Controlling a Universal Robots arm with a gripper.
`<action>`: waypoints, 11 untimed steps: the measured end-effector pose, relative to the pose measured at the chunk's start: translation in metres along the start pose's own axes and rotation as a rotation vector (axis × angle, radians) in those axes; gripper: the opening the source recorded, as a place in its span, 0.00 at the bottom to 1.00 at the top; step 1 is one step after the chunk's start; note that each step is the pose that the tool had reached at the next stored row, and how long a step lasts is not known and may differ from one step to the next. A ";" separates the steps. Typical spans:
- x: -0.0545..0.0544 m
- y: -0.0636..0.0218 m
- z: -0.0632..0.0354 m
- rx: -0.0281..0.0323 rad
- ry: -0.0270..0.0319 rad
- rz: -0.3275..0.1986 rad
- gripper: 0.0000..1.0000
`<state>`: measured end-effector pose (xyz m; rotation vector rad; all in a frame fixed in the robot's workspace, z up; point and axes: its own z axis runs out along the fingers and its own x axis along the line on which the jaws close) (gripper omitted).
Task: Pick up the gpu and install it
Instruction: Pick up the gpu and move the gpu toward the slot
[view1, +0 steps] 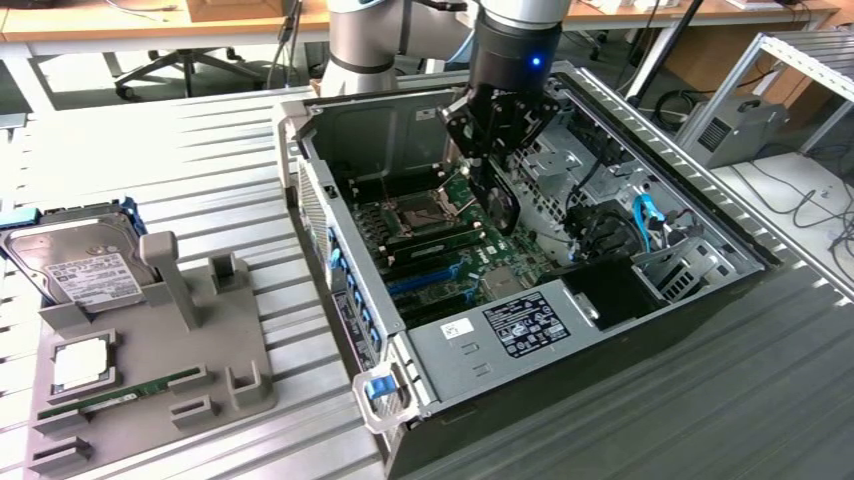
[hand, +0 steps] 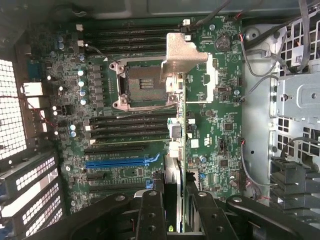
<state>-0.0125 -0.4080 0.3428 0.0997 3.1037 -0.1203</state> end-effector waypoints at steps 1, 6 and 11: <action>0.000 0.0003 0.0005 -0.0001 -0.0001 0.000 0.27; -0.003 0.0014 0.0017 0.0002 0.0000 -0.002 0.27; -0.003 0.0015 0.0018 0.0000 -0.0001 -0.002 0.27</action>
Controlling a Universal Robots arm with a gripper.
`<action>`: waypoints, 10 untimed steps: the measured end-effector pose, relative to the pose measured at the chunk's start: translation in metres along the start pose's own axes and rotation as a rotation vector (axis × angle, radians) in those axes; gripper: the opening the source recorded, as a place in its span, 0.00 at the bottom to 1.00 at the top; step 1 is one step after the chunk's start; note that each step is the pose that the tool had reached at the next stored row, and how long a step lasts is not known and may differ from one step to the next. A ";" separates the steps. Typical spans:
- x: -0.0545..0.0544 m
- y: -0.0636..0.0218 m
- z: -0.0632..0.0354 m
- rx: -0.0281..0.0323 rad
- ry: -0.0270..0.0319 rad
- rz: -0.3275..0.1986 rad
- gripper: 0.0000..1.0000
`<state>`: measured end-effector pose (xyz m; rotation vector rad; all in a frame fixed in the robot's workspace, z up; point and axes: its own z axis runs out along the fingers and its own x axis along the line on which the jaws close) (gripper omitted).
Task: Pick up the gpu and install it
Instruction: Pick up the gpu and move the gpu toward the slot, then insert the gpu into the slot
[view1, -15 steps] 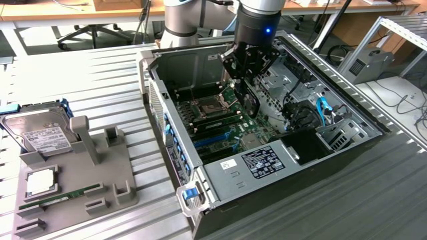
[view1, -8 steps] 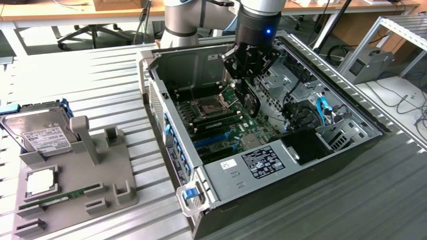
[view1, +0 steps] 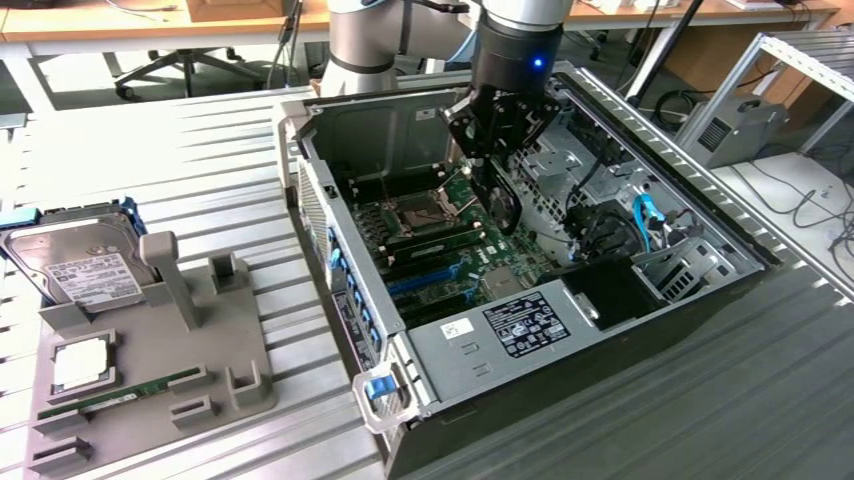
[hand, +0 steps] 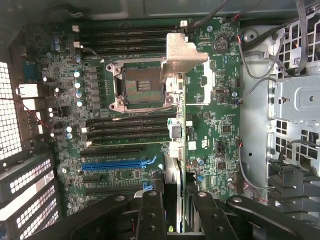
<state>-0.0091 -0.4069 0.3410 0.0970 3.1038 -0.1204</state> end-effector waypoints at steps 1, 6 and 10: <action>0.000 0.0000 0.0000 0.0000 0.0000 0.000 0.27; 0.000 0.0000 0.0000 0.0000 0.0000 0.000 0.27; 0.000 0.0000 0.0000 0.0000 -0.0001 -0.001 0.27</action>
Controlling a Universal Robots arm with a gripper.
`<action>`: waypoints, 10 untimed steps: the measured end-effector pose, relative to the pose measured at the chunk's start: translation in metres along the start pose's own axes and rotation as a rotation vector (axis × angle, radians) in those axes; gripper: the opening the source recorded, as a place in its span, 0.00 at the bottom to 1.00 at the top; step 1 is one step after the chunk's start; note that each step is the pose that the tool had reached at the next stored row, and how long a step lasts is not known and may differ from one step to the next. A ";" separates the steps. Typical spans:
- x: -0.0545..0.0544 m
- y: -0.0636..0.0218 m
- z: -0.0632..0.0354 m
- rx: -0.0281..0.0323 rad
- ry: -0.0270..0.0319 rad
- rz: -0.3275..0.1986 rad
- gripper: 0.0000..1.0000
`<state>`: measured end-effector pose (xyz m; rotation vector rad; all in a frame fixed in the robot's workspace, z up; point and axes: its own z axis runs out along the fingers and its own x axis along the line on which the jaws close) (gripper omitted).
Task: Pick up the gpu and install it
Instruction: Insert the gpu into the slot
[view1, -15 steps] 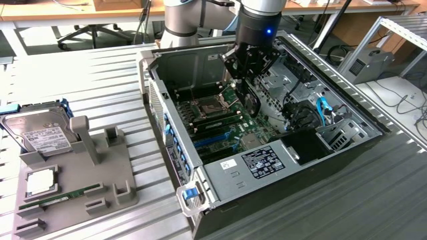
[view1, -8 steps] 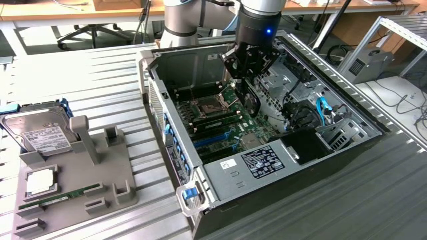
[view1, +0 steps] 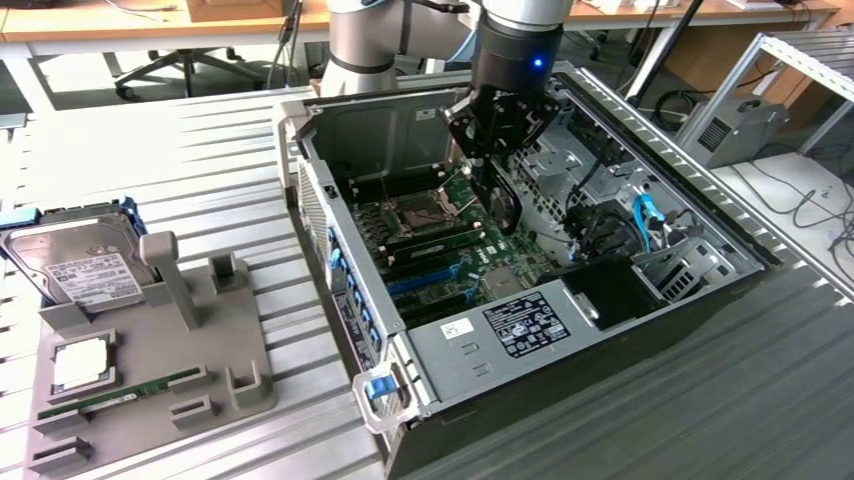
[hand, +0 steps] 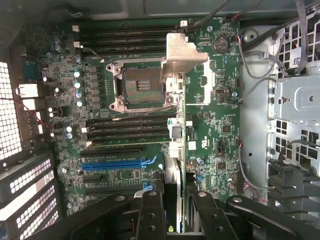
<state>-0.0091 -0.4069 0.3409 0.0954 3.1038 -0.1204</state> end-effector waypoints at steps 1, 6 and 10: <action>0.000 0.0000 0.0000 -0.0003 -0.0005 -0.006 0.27; 0.000 0.0000 0.0000 -0.0031 -0.0065 -0.084 0.27; 0.000 0.0000 0.0000 -0.0051 -0.0105 -0.137 0.27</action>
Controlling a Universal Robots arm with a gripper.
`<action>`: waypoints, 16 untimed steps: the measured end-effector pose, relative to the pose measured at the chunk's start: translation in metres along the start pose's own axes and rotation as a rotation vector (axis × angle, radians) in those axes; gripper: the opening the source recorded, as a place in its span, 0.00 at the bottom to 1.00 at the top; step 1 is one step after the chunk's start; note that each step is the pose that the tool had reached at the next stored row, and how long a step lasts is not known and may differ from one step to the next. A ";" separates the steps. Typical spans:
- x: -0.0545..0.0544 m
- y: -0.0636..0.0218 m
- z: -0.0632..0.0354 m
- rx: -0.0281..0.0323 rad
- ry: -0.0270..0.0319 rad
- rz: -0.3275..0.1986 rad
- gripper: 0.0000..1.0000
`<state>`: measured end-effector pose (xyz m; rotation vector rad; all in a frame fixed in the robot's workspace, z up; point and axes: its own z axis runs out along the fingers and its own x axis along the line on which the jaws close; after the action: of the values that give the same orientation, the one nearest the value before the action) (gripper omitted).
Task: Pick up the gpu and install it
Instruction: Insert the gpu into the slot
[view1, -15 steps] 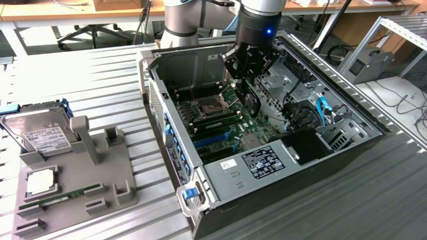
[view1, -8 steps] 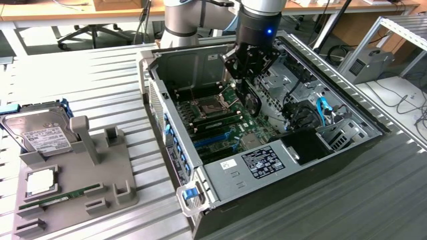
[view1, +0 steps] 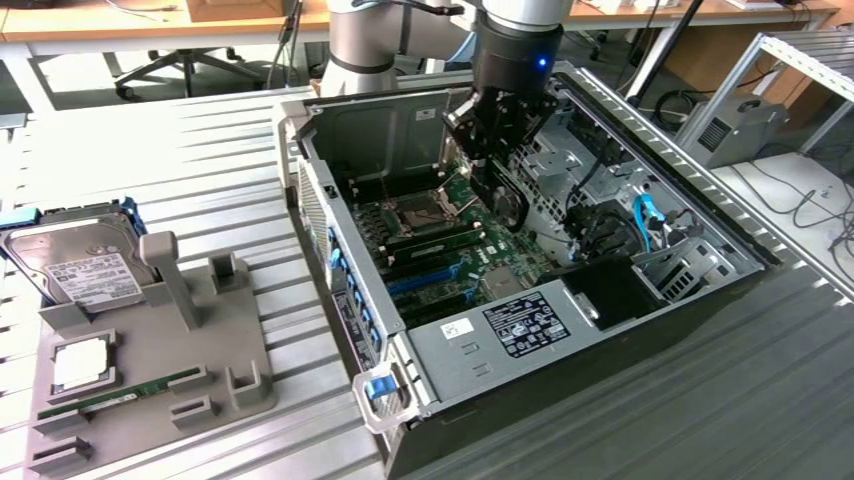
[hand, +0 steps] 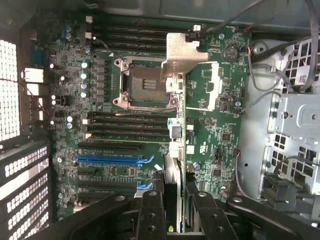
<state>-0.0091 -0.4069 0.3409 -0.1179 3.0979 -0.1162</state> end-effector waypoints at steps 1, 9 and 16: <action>0.000 0.0000 0.0000 -0.0004 -0.0008 -0.011 0.27; 0.000 0.0000 0.0000 -0.0035 -0.0074 -0.097 0.27; 0.000 0.0000 0.0000 -0.0056 -0.0118 -0.154 0.27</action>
<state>-0.0091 -0.4069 0.3409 -0.3564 3.0741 -0.1110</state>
